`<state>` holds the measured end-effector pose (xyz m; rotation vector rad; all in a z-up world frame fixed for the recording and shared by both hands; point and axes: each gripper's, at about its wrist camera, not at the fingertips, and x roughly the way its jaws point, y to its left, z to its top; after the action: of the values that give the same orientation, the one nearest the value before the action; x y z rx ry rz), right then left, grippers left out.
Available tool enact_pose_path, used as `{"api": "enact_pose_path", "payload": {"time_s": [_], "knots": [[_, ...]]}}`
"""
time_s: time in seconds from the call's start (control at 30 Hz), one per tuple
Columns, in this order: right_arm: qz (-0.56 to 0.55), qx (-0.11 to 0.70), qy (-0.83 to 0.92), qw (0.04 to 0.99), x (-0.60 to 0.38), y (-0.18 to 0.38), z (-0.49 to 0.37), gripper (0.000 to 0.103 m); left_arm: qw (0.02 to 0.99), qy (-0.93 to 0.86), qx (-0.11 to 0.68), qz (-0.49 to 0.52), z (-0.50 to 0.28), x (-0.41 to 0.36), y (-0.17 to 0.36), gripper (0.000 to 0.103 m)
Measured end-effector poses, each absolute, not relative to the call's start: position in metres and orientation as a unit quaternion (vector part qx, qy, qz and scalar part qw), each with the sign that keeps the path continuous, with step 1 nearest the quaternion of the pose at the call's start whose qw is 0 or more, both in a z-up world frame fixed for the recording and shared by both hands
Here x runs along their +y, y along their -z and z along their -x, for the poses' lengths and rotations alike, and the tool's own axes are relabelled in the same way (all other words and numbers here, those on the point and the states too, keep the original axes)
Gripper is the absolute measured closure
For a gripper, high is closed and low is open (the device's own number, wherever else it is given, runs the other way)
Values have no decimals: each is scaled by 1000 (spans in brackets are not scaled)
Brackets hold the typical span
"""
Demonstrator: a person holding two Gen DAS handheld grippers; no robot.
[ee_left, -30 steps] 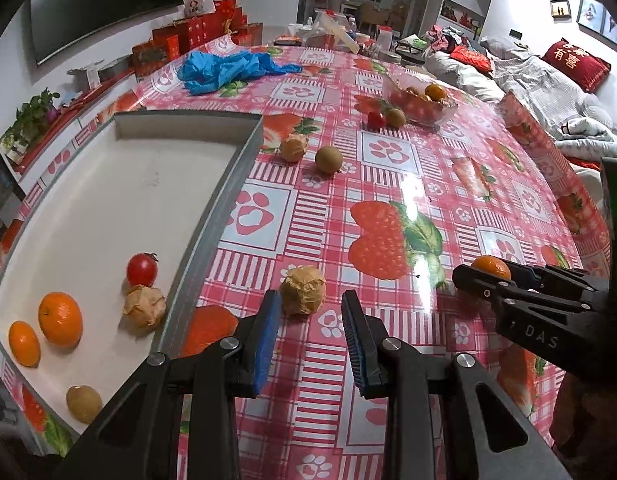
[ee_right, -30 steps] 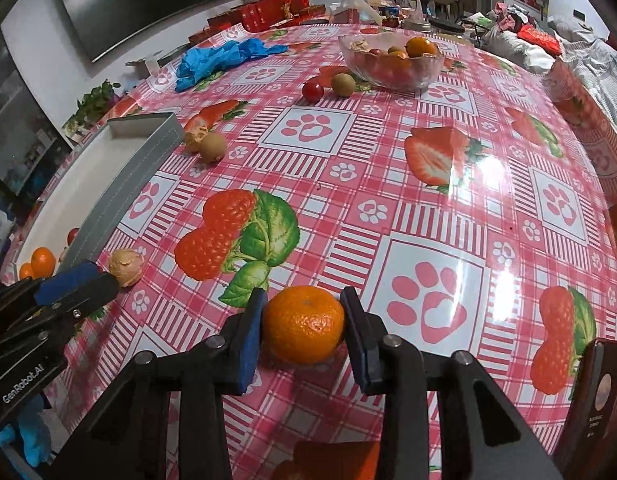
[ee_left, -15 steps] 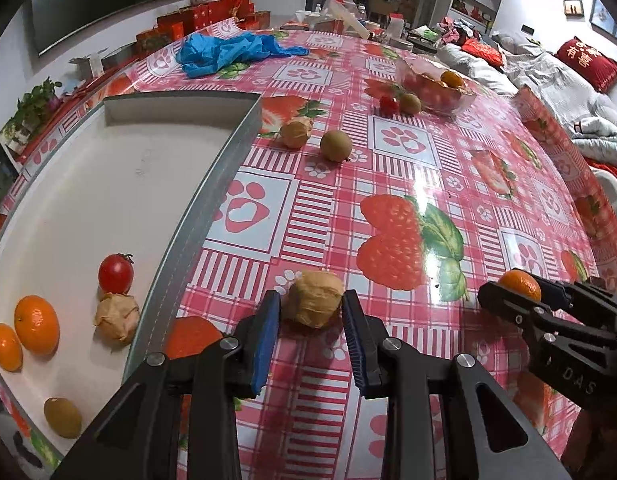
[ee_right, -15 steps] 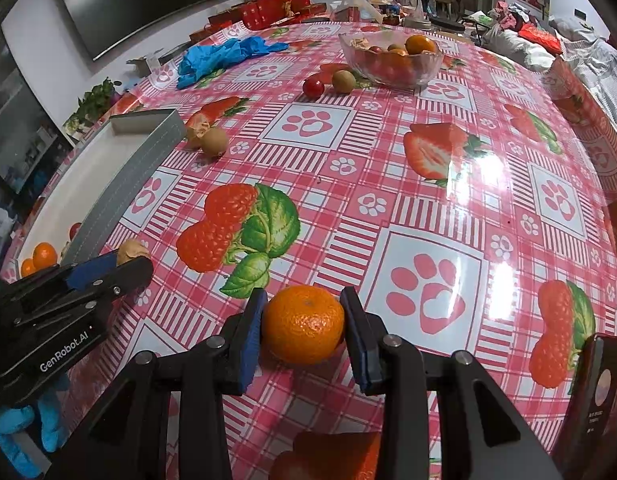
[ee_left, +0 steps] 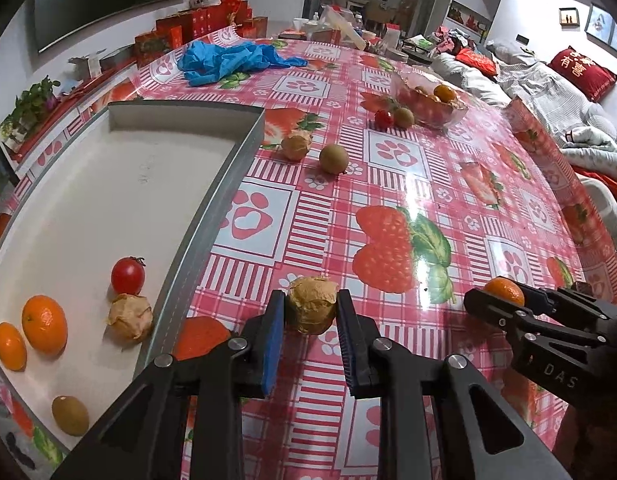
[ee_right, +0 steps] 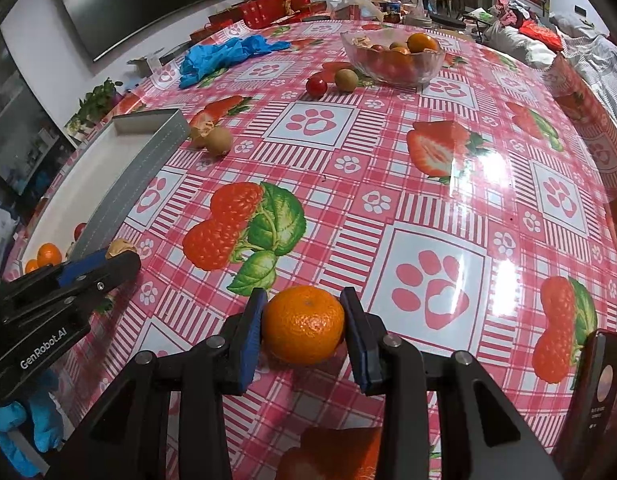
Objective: Organize fruits
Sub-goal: 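Carry the bulb with the left tool and the mandarin with the right tool over the tray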
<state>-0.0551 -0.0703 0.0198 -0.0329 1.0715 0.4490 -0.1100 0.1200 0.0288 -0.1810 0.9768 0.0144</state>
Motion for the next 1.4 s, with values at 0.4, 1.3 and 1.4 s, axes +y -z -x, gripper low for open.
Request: {"api": "enact_pose_path", "payload": {"time_s": [0.4,1.3,1.4], "knots": [[17,501,-236,833,-49,-36,53,62,895,-9,439,84,119,133,-62,76],[70,472,-348,807,80,-83,53,62,892,-104,432,89,127,231,-70,76],[71,473,-360,801,97,-87,52,62,893,-114,427,90,128,242,-73,76]]}}
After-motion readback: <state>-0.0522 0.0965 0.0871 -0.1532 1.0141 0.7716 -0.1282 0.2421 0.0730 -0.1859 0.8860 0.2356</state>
